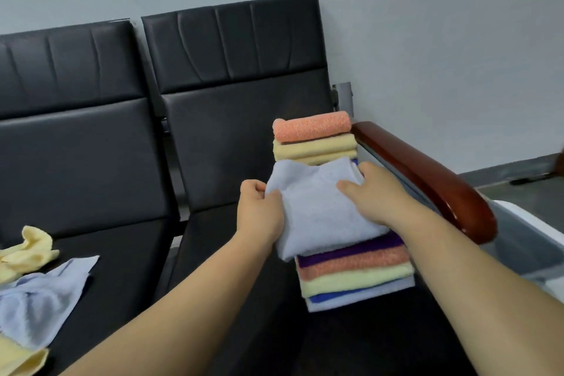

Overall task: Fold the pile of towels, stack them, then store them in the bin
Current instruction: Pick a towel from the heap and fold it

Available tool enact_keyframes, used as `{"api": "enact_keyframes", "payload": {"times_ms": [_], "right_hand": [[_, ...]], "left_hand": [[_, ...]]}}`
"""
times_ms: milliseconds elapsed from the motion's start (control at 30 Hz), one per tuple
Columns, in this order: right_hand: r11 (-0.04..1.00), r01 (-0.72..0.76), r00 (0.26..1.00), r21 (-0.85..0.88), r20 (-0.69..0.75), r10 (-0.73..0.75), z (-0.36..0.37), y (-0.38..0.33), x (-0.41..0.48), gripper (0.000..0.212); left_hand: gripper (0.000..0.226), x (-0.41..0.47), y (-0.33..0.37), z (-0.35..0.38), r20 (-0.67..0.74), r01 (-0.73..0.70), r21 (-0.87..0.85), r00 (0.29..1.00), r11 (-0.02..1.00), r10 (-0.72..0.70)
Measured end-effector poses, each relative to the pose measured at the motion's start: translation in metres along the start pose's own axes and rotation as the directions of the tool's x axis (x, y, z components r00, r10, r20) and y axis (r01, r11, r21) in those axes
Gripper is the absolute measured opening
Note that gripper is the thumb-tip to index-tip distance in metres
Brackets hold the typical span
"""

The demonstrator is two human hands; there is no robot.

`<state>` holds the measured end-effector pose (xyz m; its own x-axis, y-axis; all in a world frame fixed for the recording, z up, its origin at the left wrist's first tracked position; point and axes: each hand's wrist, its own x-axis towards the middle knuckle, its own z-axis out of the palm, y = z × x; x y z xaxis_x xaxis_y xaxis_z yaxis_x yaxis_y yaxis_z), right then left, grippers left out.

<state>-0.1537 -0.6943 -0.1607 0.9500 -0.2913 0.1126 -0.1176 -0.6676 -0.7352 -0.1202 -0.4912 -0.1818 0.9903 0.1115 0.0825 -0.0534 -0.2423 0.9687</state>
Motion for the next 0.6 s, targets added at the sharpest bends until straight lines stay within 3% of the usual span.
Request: {"api": "enact_keyframes", "payload": {"times_ms": [167,300,400,467,600], "right_hand": [[0.978,-0.100,0.994,-0.182,0.020,0.106,0.002,0.045,0.005,0.028],[0.930,-0.219,0.970,-0.297,0.034,0.239,0.007,0.055,0.009,0.065],[0.927,-0.246,0.962,-0.282,0.042,0.268,0.003,0.054,0.007,0.068],[0.933,-0.200,0.976,-0.300,0.019,0.216,0.002,0.048,0.001,0.068],[0.901,0.045,0.999,-0.432,-0.007,-0.053,0.015,0.022,-0.017,0.064]], "left_hand": [[0.012,-0.007,-0.015,0.040,0.029,0.108,0.147,0.993,0.983,-0.114],[0.012,-0.002,-0.024,0.039,0.062,0.109,0.355,0.988,0.929,-0.139],[0.017,0.001,-0.024,0.031,0.083,0.075,0.446,0.989,0.892,-0.124],[0.027,0.003,-0.025,0.023,0.108,0.043,0.479,0.988,0.877,-0.108],[0.053,0.003,-0.026,-0.006,0.149,-0.048,0.475,0.988,0.879,-0.026]]}}
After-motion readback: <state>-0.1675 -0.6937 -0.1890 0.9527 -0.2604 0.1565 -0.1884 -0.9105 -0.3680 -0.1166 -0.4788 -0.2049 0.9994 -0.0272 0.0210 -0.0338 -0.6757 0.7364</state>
